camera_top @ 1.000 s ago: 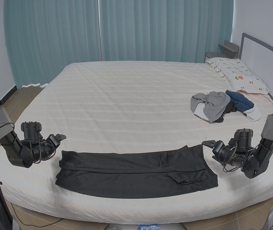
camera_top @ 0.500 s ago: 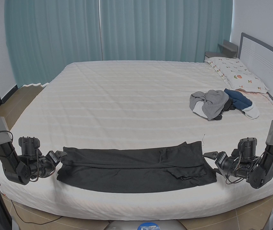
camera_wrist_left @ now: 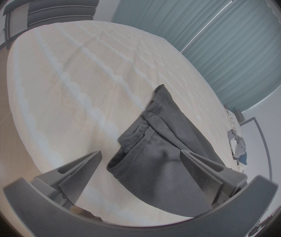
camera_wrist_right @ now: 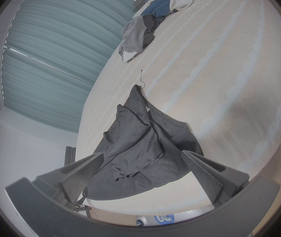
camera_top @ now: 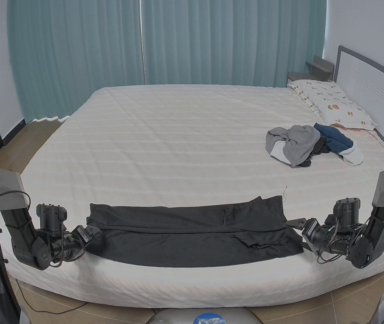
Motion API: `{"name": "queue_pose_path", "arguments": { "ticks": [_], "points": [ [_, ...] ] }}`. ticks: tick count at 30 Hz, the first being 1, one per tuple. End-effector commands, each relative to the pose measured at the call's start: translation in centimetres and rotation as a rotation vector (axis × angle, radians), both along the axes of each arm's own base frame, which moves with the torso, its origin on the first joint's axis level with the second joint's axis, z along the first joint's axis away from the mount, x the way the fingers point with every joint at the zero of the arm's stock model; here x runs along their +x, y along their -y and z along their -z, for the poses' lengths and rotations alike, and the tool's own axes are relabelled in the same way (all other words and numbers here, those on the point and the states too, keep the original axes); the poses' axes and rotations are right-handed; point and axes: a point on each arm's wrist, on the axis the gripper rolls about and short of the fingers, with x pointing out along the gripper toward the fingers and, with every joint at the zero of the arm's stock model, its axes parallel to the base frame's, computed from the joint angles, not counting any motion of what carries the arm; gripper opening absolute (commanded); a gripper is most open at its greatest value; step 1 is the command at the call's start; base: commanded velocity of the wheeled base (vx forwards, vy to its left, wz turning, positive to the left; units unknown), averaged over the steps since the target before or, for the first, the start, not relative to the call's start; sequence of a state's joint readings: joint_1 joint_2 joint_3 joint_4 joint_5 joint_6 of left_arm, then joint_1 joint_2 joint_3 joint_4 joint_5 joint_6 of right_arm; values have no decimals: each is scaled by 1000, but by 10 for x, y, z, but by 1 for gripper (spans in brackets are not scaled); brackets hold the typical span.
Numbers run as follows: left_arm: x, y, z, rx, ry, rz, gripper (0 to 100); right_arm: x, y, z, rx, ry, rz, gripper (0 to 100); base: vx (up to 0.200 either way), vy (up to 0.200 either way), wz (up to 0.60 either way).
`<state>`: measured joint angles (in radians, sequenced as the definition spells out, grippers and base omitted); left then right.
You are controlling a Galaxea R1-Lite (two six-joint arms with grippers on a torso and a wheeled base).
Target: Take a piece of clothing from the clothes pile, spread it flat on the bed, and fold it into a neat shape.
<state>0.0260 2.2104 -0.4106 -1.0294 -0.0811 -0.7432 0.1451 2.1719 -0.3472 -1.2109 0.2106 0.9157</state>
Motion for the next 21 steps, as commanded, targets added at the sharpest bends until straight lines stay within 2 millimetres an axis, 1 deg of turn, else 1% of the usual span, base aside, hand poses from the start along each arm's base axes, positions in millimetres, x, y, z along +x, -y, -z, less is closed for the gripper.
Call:
{"name": "queue_pose_path", "arguments": {
  "ticks": [1, 4, 5, 9, 14, 19, 21],
  "points": [
    [1, 3, 12, 6, -35, 3, 100, 0, 0, 1, 0, -6, -1, 100, 0, 0, 0],
    [3, 3, 13, 8, -31, 0, 100, 0, -1, 2, -2, -9, -2, 100, 0, 0, 0],
    [2, 3, 14, 9, -32, 2, 0, 0, -1, 2, -2, -9, -2, 100, 0, 0, 0],
    [-8, 2, 14, 47, -54, -28, 0, -2, 0, 3, -4, -14, -1, 100, 0, 0, 0],
    [-11, -1, 16, 150, -72, -20, 0, -6, 0, 4, -7, -26, -4, 100, 0, 0, 0],
    [-20, 1, 18, 202, -103, -14, 0, -6, -1, 5, -7, -31, -7, 100, 0, 0, 0],
    [-20, 1, 18, 211, -103, -9, 0, -6, -1, 5, -7, -31, -10, 100, 0, 0, 0]
  ]
}}
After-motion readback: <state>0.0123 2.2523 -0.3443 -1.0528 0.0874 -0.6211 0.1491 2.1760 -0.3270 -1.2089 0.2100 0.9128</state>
